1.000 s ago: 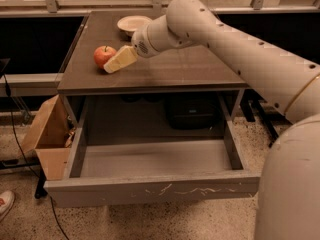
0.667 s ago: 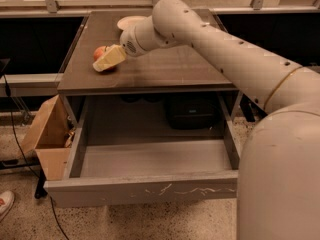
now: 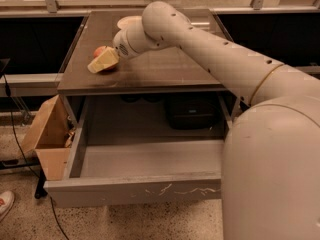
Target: Place apple into top drawer
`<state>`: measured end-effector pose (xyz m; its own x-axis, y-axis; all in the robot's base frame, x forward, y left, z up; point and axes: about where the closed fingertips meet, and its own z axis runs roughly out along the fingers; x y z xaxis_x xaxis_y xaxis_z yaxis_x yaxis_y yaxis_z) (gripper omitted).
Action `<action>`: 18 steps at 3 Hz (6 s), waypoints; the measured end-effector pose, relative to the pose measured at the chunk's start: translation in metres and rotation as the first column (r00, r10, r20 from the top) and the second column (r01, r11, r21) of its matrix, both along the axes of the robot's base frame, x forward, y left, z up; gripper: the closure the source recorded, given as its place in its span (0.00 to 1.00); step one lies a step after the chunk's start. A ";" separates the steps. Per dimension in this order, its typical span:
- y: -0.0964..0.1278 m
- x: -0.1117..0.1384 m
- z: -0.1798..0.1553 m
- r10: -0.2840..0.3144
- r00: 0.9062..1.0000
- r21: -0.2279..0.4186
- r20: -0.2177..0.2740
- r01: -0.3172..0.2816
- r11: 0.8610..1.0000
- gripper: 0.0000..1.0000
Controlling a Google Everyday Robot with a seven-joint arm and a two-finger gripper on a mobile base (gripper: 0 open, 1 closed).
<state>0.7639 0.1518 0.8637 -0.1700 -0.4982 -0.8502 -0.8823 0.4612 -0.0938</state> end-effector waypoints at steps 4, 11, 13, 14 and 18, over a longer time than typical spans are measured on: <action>-0.032 -0.040 0.030 0.024 0.999 0.115 0.044 -0.029 0.993 0.96; -0.075 -0.197 -0.101 0.028 0.981 -0.106 -0.194 -0.049 0.993 1.00; -0.039 -0.183 -0.168 0.032 0.978 -0.190 -0.205 -0.072 0.979 1.00; -0.027 -0.173 -0.200 -0.011 0.977 -0.199 -0.214 -0.032 0.979 0.98; -0.001 -0.154 -0.231 -0.046 0.974 -0.138 -0.222 0.015 0.990 0.06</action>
Offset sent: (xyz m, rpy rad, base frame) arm -0.0043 0.0071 -0.0184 -0.0093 0.0523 0.0229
